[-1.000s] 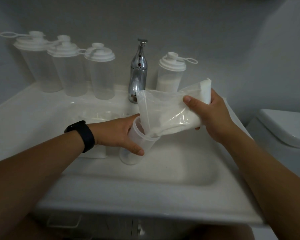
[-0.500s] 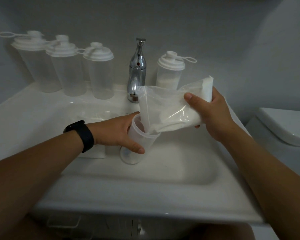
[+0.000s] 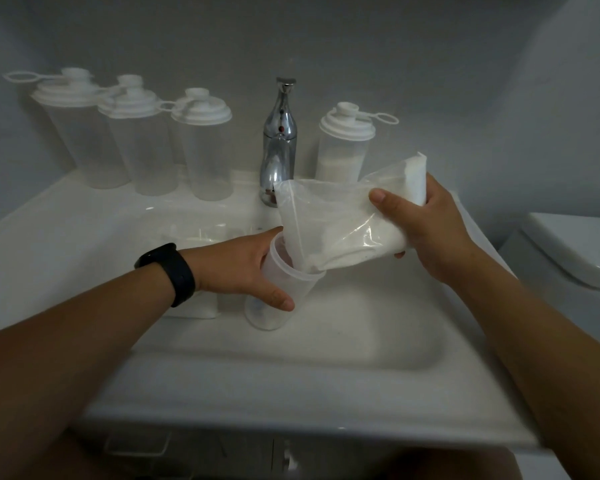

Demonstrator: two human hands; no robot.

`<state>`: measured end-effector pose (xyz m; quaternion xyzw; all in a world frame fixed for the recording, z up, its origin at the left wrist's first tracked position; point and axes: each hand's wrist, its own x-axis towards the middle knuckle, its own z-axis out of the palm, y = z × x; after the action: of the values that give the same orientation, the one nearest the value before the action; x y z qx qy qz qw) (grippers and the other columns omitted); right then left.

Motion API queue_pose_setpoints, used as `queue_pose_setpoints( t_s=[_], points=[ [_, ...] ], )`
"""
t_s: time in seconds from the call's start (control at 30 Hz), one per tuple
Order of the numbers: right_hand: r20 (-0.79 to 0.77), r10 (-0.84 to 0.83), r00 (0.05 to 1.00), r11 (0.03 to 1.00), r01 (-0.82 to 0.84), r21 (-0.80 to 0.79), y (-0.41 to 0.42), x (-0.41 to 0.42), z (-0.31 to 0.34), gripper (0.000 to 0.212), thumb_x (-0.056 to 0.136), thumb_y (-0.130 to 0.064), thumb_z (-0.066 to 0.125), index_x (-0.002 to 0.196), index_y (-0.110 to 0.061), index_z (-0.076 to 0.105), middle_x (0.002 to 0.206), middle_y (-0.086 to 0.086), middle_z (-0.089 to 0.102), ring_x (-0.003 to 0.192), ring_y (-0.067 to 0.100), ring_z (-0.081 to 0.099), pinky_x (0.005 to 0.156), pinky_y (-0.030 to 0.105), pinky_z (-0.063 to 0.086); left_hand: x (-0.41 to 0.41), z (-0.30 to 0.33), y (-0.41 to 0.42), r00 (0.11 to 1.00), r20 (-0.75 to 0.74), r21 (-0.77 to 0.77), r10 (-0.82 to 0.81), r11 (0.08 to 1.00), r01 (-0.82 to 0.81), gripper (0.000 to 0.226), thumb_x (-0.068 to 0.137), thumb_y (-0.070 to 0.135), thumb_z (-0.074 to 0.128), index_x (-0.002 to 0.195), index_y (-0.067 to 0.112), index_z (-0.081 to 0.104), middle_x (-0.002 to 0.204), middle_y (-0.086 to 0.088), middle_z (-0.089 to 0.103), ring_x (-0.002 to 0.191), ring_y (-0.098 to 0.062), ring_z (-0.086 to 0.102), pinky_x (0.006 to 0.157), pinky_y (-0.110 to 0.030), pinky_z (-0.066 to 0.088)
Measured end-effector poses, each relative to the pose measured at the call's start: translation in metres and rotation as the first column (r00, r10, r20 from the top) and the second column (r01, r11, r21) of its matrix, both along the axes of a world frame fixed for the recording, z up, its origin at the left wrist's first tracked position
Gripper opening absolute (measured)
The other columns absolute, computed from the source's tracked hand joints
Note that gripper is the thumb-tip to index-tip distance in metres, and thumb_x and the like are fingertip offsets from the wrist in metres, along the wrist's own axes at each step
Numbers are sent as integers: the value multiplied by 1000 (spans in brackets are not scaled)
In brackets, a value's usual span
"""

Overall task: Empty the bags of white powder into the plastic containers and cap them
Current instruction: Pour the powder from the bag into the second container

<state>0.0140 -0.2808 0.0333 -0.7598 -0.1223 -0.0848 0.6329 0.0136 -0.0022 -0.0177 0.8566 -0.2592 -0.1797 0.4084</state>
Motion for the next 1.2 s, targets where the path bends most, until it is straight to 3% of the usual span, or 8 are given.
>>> queue_pose_setpoints(
  t_s=[0.33, 0.77, 0.97, 1.07, 1.2],
  points=[
    [4, -3, 1000, 1000, 3, -8, 1, -1, 0, 39, 79, -43, 77, 108, -24, 61, 85, -2, 74, 67, 18, 72, 43, 28, 46, -2, 1, -1, 1000, -12, 11, 6, 1000, -6, 86, 68, 32, 94, 135, 50, 43, 127, 33, 61, 122, 3, 58, 104, -26, 50],
    [20, -36, 999, 999, 36, 0, 0, 0, 0, 44, 80, -45, 77, 114, -22, 61, 90, 0, 74, 72, 21, 73, 45, 29, 48, -2, 2, -1, 1000, -12, 19, 9, 1000, -9, 85, 69, 31, 93, 137, 45, 44, 125, 32, 62, 120, 4, 58, 100, -20, 51],
    [21, -34, 999, 999, 35, -20, 0, -1, -1, 33, 88, -37, 78, 112, -23, 61, 88, -3, 74, 71, 18, 73, 44, 29, 49, -2, 2, -1, 1000, -19, 15, 11, 1000, -11, 87, 67, 34, 92, 138, 45, 43, 125, 33, 61, 119, 6, 58, 99, -18, 51],
    [16, -27, 999, 1000, 28, -15, 1, -2, 0, 37, 84, -41, 78, 112, -24, 61, 90, -2, 75, 73, 19, 74, 45, 29, 49, -2, 2, -2, 1000, -23, 13, 14, 1000, -14, 86, 67, 35, 92, 137, 47, 43, 125, 34, 61, 119, 6, 58, 96, -16, 51],
    [14, -25, 1000, 1000, 25, -7, 1, -2, 1, 39, 81, -44, 77, 112, -25, 61, 91, -2, 75, 73, 19, 74, 45, 28, 48, -2, 1, -2, 1000, -15, 9, 5, 1000, -5, 86, 70, 30, 93, 139, 45, 43, 127, 32, 61, 121, 3, 58, 100, -20, 51]
  ],
)
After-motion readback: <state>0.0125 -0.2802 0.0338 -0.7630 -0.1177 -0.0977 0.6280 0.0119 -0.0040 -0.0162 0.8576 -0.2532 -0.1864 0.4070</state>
